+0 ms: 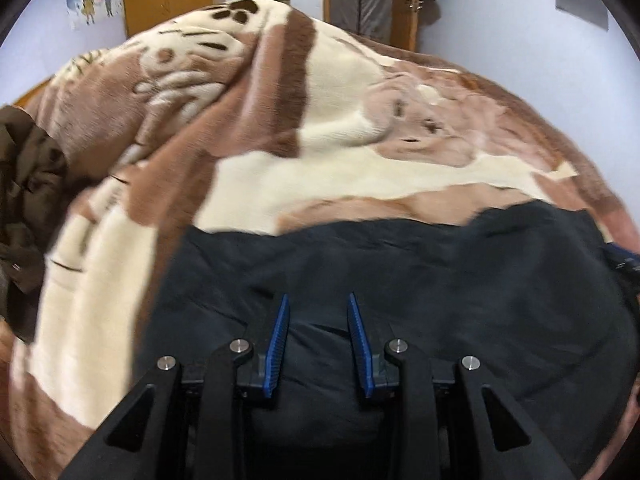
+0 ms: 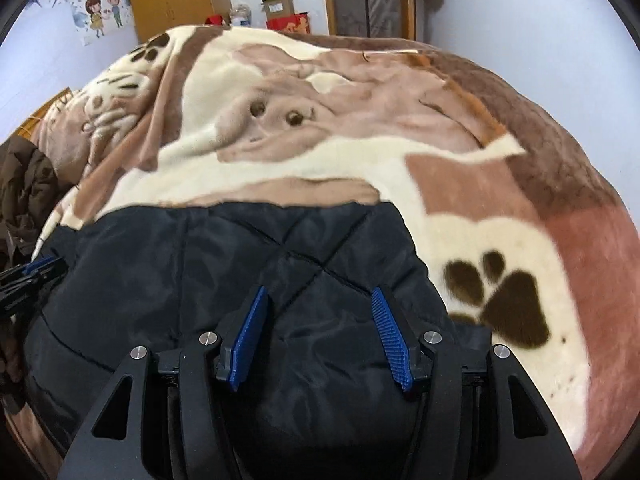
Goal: Fold large clothes
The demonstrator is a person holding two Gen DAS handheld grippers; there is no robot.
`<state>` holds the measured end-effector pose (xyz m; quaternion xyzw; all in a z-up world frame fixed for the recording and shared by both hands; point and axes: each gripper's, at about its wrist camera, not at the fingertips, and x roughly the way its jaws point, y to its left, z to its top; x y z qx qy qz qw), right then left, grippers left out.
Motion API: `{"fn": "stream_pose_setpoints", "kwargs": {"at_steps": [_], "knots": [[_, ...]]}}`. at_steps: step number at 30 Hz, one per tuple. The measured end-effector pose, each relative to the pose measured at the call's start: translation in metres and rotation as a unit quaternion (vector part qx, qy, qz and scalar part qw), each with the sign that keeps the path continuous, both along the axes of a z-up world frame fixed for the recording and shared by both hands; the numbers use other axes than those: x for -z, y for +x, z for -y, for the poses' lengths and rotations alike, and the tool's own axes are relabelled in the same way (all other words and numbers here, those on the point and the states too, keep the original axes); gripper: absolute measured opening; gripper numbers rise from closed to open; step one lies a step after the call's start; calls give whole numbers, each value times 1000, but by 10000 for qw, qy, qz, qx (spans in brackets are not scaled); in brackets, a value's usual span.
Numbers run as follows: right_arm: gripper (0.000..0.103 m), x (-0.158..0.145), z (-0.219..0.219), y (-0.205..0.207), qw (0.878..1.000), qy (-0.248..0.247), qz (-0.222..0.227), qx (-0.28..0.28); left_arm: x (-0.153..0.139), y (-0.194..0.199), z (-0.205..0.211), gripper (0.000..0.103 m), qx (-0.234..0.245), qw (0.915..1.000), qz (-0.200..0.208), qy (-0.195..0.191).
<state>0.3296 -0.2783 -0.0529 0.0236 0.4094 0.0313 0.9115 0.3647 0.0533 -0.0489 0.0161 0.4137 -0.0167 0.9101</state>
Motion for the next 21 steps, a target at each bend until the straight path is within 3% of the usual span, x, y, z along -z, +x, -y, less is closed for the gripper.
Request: {"fn": "stream_pose_setpoints", "kwargs": {"at_steps": [3,7,21], "knots": [[55,23,8,19,9993,37,-335,138,17,13,-12,33,-143,9996,-64,221],[55,44,17,23,9989,141,-261,350,38,12,-20,33,-267,9996,-9,-37],[56,60,19,28,9988,225,-209,389,59,17,-20,33,-443,9988,27,-217]]}}
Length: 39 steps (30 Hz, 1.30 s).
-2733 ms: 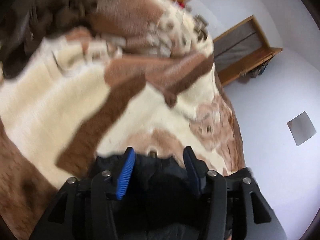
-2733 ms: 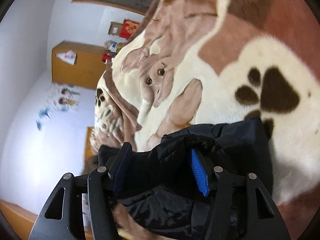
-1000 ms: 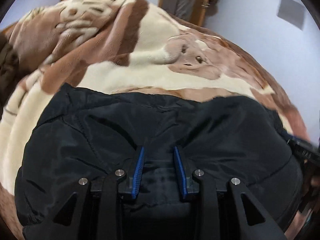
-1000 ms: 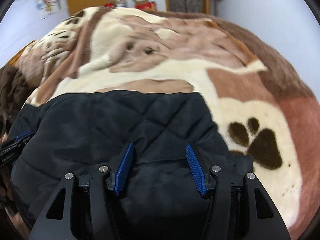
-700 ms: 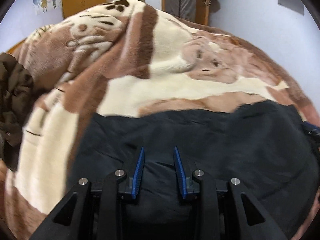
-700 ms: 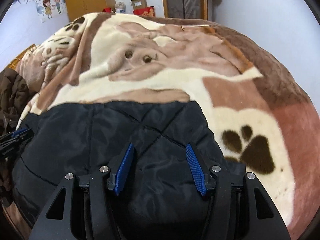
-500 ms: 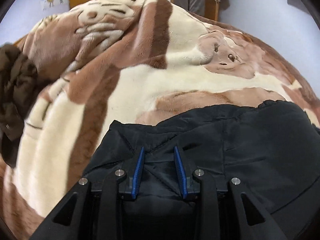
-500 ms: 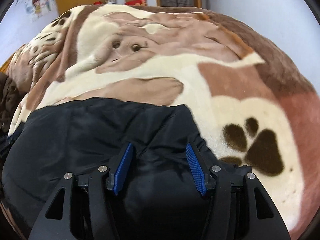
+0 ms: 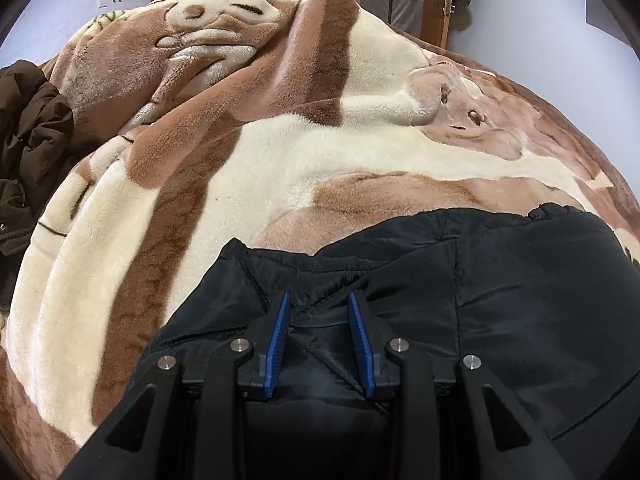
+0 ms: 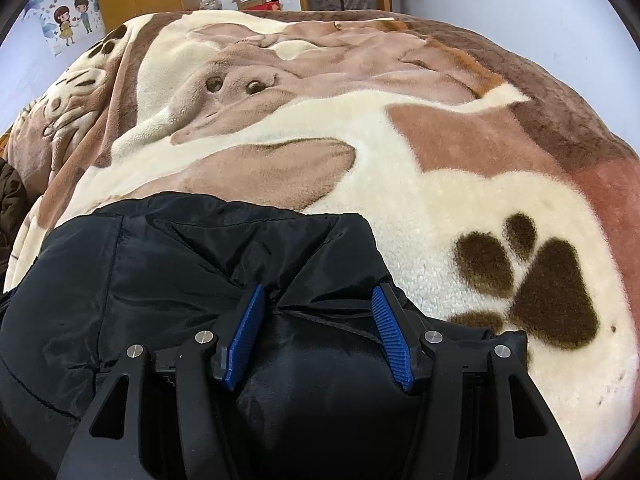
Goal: Fold large clothes
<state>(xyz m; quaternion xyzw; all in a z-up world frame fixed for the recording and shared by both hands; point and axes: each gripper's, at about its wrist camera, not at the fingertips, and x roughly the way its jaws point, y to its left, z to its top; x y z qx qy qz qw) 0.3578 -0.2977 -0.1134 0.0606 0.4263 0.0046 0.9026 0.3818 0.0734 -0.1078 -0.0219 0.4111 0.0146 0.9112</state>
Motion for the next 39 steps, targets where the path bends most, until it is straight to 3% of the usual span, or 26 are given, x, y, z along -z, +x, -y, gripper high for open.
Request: {"fn": "stream_pose_setpoints", "kwargs": {"at_steps": [18,22,26,31,35,37,39], "knots": [[56,-2,-3,-2,9999,-107,3,31,0,2,1,33,-47,10000,32,58],[56,-22,0,-7,9997,-164,-196,-12,-25,1,5,32,83,9993,-212,280],[56,-60,3,-32,9998,90,194,17,-63,-18,13,32,275,9996,63,-21],[56,-77,-16,-56,9980,261,517,-259,-99,-44,76,32,1114,9914,506,-468],[56,-56,-23,-46,9992,-13,292,-275,-82,-32,136,32,1668,9845,229,-498],[56,-42,-18,-39,9992,-250,235,-204,-62,-19,150,33,1639,9858,47,-365],[56,-26,-8,-32,9995,-112,219,-191,-45,-7,151,33,1523,9874,-53,-422]]}}
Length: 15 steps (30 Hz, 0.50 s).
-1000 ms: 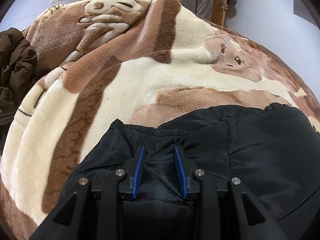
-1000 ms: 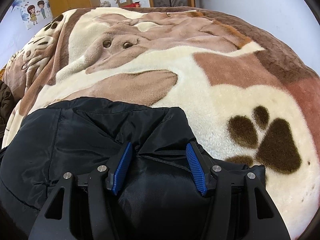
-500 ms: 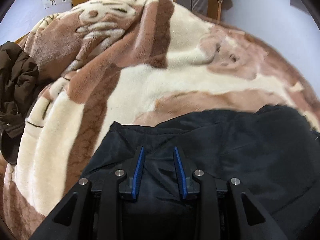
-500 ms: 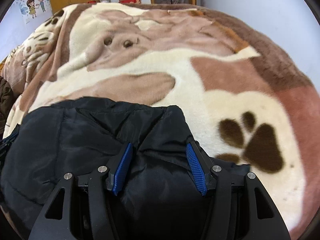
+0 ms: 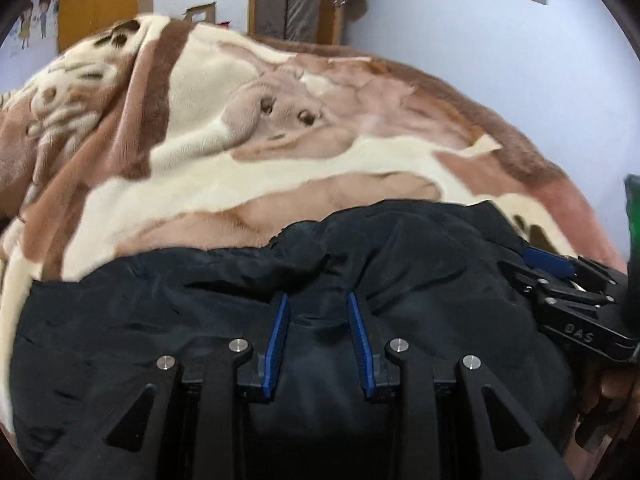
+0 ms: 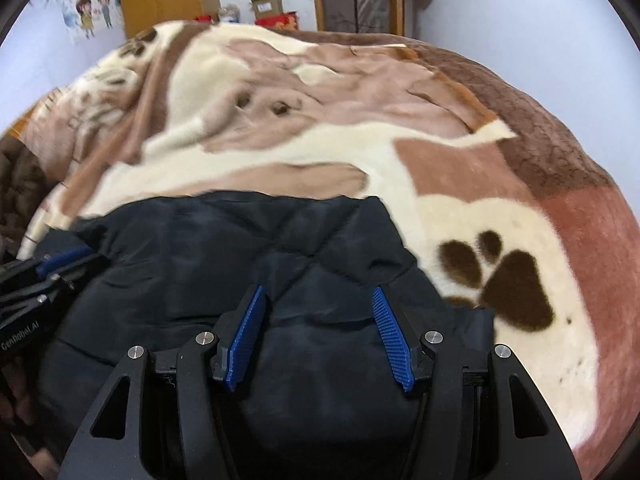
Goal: Fold large clothes
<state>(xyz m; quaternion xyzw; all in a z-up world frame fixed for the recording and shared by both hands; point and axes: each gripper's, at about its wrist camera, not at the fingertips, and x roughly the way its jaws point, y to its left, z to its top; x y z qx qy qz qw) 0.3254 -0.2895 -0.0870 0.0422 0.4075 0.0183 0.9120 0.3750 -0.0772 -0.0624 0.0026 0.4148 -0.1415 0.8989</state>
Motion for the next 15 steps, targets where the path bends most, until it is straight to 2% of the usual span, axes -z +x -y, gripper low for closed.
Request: {"fn": "stream_pose_setpoints", "kwargs": {"at_steps": [2,5,9,13,15], "knots": [[56,8,4,1,9999,109,27,27,8,5,-4,33,-72,9997,-80,-224],[56,19,-2,3,9999,-24,140,59,21,7,-5,33,-109,9990,-105,-410],[56,20,-4,7,9999,-129,88,69,27,9,-1,33,-155,9994,-128,-296],[56,6,2,4,10000,-56,-31,-8,5,2,-10,33,-160,9993,-204,-253],[56,-6,3,-1,9999,-146,31,57,-13,-8,-27,33,-185,9997,19,-127]]}}
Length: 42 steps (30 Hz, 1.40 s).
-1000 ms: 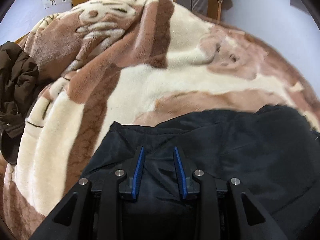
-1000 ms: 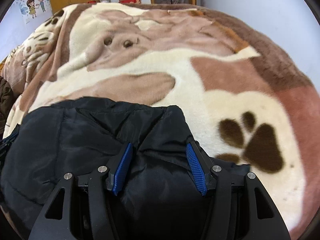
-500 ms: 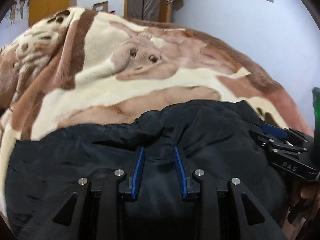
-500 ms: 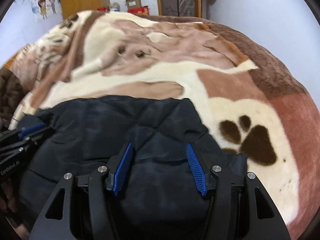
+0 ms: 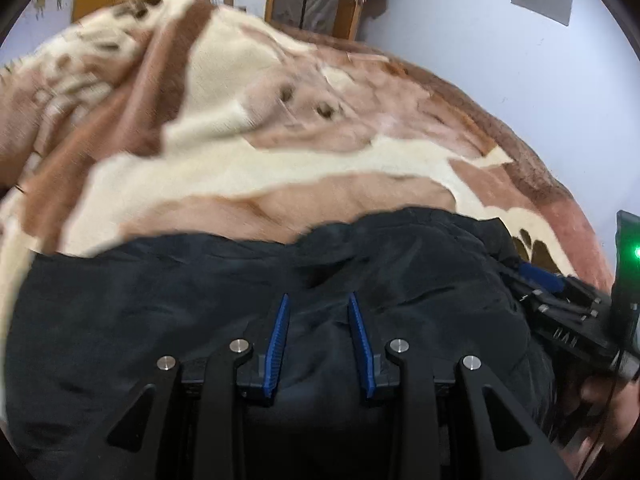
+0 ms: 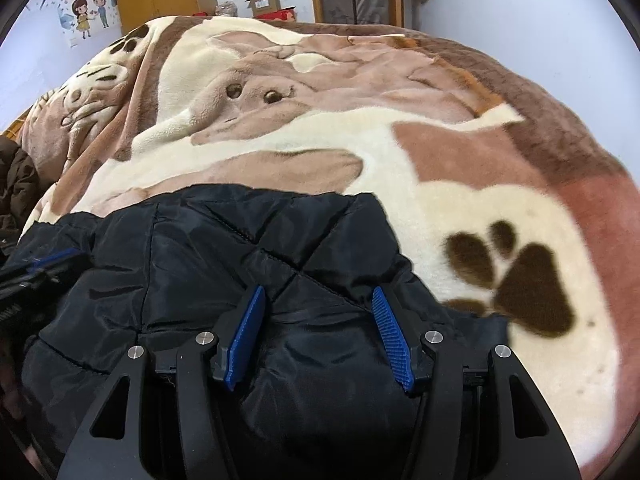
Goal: Fold large clothes
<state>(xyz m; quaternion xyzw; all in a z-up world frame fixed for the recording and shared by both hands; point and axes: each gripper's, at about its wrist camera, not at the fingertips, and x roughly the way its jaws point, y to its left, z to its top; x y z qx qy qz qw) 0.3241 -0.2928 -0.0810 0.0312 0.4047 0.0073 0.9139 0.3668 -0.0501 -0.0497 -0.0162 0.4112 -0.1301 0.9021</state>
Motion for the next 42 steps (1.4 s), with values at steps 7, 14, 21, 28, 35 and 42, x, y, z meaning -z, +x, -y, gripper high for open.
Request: {"fn": "stream_pose_setpoints", "kwargs": {"at_steps": [7,14,21,28,35,42], "knots": [[56,5,21,1,9996,-32,26,272,7,-7,-110,33,-901,9930,150,751],[58,27,23,9,9991,76,91,418,46,1,-148,35,-1323,9900,174,466],[61,37,25,15,9990,128,35,438,59,6,-145,35,-1396,9892,171,400],[61,33,21,14,9989,-50,-56,454,56,6,-143,35,-1424,9881,156,553],[61,-12,15,-9,9988,-332,-13,358,20,-13,-140,35,-1382,9864,147,881],[61,-41,1,-73,9992,-80,401,-51,-14,-78,-136,35,-1203,9891,601,605]]}}
